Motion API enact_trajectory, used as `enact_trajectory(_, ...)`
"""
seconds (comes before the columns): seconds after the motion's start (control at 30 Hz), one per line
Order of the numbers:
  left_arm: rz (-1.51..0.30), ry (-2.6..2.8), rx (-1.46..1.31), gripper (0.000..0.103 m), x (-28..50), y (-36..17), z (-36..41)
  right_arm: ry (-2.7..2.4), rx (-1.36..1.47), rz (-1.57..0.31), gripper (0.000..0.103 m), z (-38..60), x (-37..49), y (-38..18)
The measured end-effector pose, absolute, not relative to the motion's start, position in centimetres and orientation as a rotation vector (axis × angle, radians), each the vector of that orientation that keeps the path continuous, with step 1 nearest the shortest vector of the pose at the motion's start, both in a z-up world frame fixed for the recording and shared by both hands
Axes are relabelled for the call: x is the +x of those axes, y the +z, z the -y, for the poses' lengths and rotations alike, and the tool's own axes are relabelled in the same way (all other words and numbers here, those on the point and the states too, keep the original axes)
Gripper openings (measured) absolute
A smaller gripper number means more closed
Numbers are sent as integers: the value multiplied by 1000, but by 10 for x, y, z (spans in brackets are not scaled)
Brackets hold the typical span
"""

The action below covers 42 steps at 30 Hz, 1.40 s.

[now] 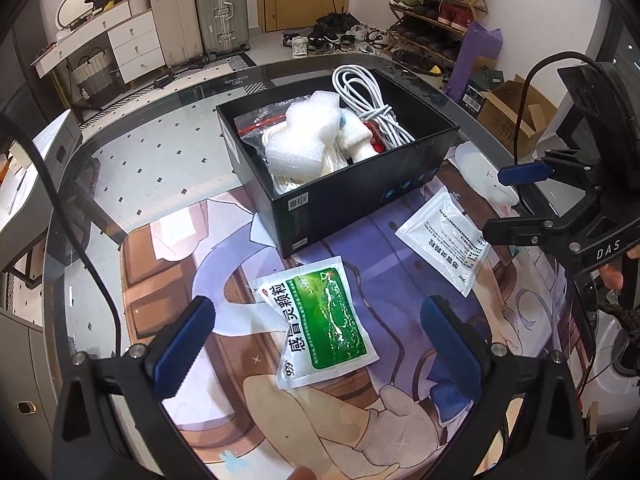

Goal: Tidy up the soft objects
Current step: 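Grasp the green-printed sachet with the left tool while the right tool grasps the white sachet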

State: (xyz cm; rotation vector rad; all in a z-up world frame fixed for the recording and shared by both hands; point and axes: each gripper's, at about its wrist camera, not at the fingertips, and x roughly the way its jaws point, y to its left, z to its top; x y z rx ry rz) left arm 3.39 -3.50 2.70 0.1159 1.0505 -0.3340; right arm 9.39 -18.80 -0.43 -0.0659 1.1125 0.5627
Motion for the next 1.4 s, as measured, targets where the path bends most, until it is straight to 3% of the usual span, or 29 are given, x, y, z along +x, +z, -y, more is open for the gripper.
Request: enact_trajectory(1.4, -1167, -293, 84, 103, 55, -28, 29, 576, -134, -1201, 96, 130, 101, -48)
